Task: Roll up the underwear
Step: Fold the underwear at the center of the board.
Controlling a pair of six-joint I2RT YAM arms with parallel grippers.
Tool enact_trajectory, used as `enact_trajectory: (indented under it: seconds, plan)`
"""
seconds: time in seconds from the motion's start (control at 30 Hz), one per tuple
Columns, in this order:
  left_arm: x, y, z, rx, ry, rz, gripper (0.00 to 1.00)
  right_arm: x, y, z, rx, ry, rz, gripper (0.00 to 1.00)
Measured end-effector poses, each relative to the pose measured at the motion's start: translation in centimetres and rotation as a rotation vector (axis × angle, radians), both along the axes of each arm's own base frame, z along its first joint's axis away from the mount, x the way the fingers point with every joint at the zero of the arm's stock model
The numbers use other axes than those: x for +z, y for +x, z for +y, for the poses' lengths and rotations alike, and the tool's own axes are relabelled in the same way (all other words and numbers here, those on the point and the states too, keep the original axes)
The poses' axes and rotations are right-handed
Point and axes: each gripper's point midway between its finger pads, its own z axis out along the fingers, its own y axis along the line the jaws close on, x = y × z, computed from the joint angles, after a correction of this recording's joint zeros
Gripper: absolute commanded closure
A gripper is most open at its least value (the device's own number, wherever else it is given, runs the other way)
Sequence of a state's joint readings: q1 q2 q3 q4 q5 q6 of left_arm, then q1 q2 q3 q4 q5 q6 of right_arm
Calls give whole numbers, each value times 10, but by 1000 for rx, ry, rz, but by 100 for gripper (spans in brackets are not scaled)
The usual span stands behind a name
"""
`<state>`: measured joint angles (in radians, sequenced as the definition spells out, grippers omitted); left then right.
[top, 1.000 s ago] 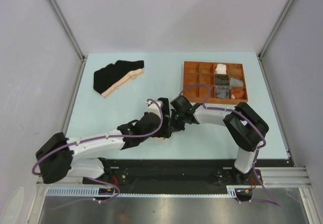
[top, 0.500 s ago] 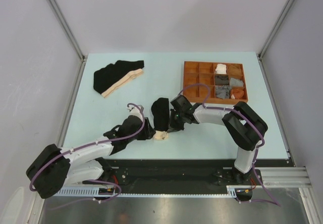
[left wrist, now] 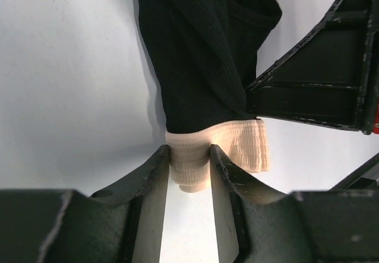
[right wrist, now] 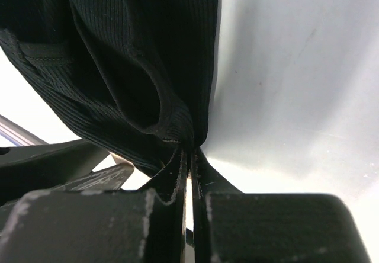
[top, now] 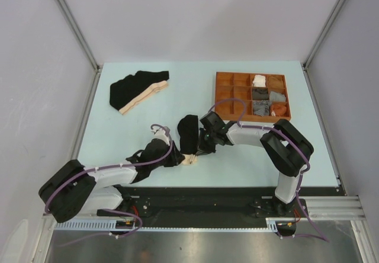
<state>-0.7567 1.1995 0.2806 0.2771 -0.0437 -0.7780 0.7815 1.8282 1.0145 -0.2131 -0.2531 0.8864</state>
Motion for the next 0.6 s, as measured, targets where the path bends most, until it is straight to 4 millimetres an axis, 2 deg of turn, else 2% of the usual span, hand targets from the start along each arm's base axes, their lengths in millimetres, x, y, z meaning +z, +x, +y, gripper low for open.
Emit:
enact_trajectory:
  seconds: [0.27,0.33,0.37,0.43,0.47,0.5,0.53,0.57,0.6]
  plan:
    - [-5,5,-10,-3,-55,-5,65,0,0,1,2,4,1,100]
    - [-5,6,-12,-3,-66,-8,82,0,0,1,3,5,2,100]
    - [-6,7,-13,-1,-70,-7,97,0,0,1,3,5,3,100]
    - [-7,8,-14,6,-80,-3,100,0,0,1,4,7,3,97]
    - [-6,8,-15,3,-85,-5,100,0,0,2,5,9,3,93]
    - [-6,8,-15,2,-85,-5,100,0,0,2,5,9,3,78]
    - [-6,8,-15,2,-85,-4,100,0,0,2,5,9,2,71]
    - [-6,8,-15,2,-85,-4,100,1,0,2,8,12,0,55]
    - [-6,8,-15,2,-82,-2,100,3,1,2,7,13,-7,49]
